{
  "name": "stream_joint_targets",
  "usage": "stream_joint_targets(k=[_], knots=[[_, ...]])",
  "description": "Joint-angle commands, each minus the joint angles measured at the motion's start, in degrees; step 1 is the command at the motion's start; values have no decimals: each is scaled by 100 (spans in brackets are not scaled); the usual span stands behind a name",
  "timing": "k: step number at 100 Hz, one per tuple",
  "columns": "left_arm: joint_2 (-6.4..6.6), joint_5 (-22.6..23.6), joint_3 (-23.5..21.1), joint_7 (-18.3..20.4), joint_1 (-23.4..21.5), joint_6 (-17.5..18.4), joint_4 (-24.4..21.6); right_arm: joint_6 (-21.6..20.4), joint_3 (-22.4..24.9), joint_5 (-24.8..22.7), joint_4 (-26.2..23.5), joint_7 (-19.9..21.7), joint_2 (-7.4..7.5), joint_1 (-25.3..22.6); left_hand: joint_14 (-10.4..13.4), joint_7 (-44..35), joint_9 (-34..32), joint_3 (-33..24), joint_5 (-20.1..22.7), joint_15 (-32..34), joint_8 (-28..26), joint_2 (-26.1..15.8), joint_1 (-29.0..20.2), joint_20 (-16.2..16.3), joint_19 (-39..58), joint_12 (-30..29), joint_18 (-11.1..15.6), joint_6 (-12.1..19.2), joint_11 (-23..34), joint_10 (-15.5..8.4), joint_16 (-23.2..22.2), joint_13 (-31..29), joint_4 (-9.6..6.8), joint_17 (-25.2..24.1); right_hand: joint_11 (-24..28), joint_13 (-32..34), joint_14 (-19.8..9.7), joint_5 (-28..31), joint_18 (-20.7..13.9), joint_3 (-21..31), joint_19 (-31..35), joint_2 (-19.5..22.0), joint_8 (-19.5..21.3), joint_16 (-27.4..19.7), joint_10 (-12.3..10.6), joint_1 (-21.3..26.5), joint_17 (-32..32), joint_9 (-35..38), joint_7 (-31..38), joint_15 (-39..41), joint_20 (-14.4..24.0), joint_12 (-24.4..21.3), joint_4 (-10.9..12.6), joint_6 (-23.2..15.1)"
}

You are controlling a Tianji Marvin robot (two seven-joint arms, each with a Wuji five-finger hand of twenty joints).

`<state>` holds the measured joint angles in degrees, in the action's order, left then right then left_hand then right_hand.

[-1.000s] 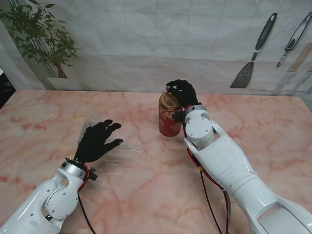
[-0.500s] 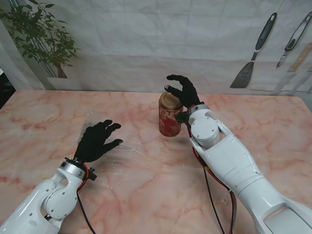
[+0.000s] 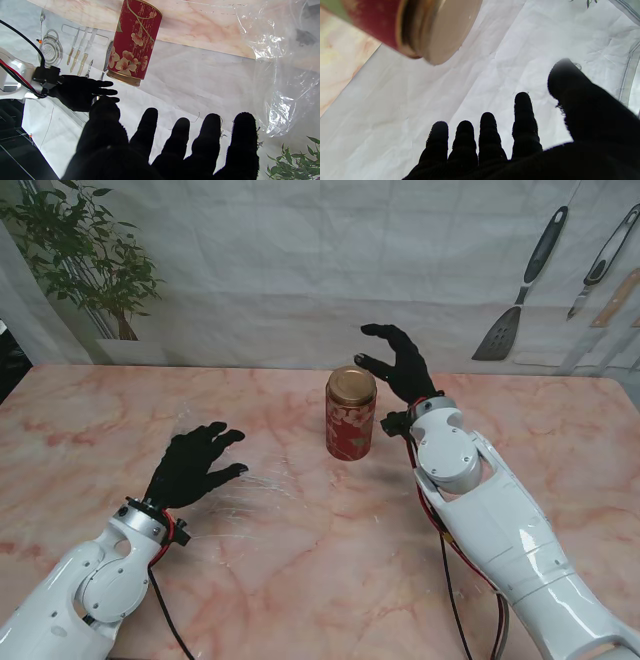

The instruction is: Insert tea bags into the tea bag box

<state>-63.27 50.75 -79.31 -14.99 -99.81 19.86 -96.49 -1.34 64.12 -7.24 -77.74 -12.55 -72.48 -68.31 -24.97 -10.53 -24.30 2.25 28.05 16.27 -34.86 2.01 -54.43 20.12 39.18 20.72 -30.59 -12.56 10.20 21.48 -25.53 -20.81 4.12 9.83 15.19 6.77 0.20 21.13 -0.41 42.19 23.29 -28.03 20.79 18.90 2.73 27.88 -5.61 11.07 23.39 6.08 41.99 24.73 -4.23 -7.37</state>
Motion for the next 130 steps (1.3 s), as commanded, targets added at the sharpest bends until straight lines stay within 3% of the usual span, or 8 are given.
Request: stream_joint_targets(k=[1,27,51,88,130], knots=[[24,-41,-30,80,72,47,15,-14,126,-70,-154,62,175,-280,-30,80,33,77,-118,-182,54,-209,130,-1,-57,11,-168,127,-100,-185,91,68,-11,-91,-127,-188,-323,-223,-39,-91,-219,-188,-51,-110,-189,-243,-32,-218,-84,-204,9,-38,128,-214],[37,-77,-77,169,157,223,90,-169,862,-248,-932,407,401,-1278,-11,164,-20,74,-274,-234,134,-251,465,-28,-112,-4,-203,195,-143,-286,123,57,-49,-124,-318,-237,-490,-267,1,-130,-490,-193,-104,-252,-227,-235,29,-234,-213,-492,-184,-160,110,-231],[40,-92,-95,172,213,341,169,-395,1292,-318,-1375,492,484,-2081,36,252,-16,64,-399,-299,255,-309,796,-59,-191,-43,-242,270,-217,-380,159,86,-78,-179,-405,-210,-629,-271,-181,-144,-599,-162,-125,-335,-244,-123,101,-243,-240,-610,-301,-211,104,-154],[18,-168,80,16,439,450,532,-820,1536,-173,-1520,295,461,-2981,180,333,0,33,-535,-403,438,-376,1069,-131,-425,-108,-230,309,-294,-436,225,146,-109,-298,-531,-199,-738,-247,-294,-141,-594,-167,-153,-513,-298,13,116,-259,-231,-665,-309,-284,72,-70],[-13,-212,388,-265,594,509,973,-1171,1575,-191,-1505,32,424,-3618,234,309,50,-3,-583,-445,515,-395,1112,-159,-594,-117,-159,319,-283,-482,257,201,-137,-342,-641,-197,-730,-289,-321,-119,-583,-290,-197,-682,-286,172,128,-261,-257,-662,-315,-286,64,-31]])
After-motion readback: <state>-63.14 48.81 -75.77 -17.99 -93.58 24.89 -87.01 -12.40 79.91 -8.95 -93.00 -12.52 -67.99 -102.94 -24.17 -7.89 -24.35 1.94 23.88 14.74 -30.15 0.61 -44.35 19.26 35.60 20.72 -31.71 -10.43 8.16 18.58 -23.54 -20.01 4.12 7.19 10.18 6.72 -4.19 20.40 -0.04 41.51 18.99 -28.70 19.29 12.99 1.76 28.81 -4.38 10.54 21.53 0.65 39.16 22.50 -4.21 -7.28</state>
